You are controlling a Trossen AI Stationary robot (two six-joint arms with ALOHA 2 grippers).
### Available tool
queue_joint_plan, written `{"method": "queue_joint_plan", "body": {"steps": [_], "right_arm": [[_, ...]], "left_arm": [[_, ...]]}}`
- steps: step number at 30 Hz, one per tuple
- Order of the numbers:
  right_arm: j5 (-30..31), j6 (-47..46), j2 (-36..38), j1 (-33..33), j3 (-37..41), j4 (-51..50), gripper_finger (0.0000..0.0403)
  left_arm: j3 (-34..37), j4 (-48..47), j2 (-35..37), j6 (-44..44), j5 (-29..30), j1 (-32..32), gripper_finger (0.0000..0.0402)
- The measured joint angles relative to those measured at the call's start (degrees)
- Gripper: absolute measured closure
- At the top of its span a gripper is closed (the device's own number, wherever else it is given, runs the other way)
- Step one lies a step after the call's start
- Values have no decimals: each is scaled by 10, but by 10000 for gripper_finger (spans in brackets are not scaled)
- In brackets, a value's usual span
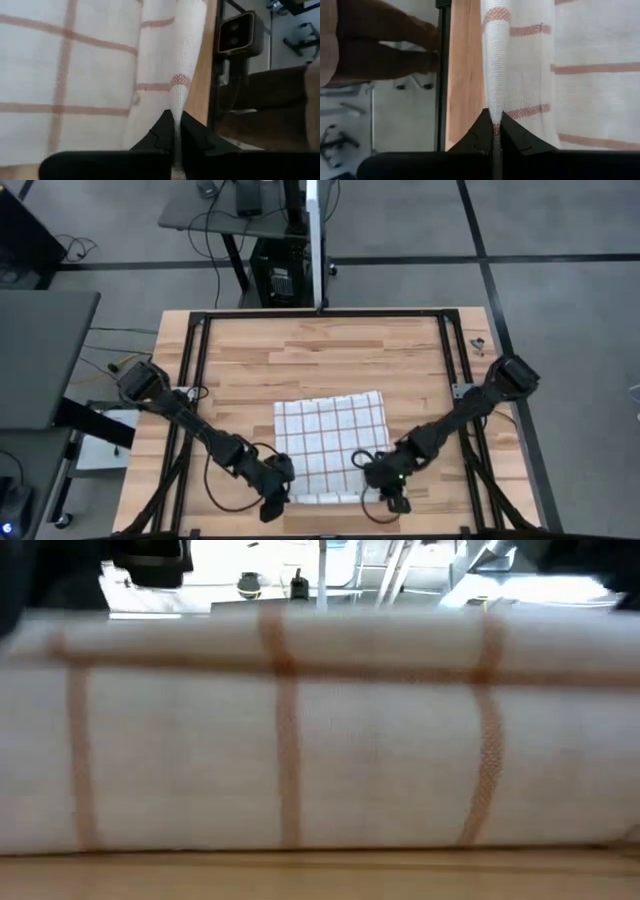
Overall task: Roll towel
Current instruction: Roll the white towel
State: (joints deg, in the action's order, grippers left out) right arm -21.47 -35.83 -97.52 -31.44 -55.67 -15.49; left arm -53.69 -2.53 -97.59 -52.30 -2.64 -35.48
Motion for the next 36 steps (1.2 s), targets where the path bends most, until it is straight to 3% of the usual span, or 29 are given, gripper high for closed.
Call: {"method": "queue_joint_plan", "body": {"steps": [7, 21, 36], "right_arm": [[-80, 13, 2, 68, 60, 46, 403], [-88, 72, -3, 160, 83, 51, 403], [-54, 10, -3, 131, 138, 118, 403]], "left_arm": [[88, 161, 1, -26, -35, 22, 401], [136, 159, 10, -31, -40, 57, 402], [137, 158, 10, -53, 4, 60, 402]]}}
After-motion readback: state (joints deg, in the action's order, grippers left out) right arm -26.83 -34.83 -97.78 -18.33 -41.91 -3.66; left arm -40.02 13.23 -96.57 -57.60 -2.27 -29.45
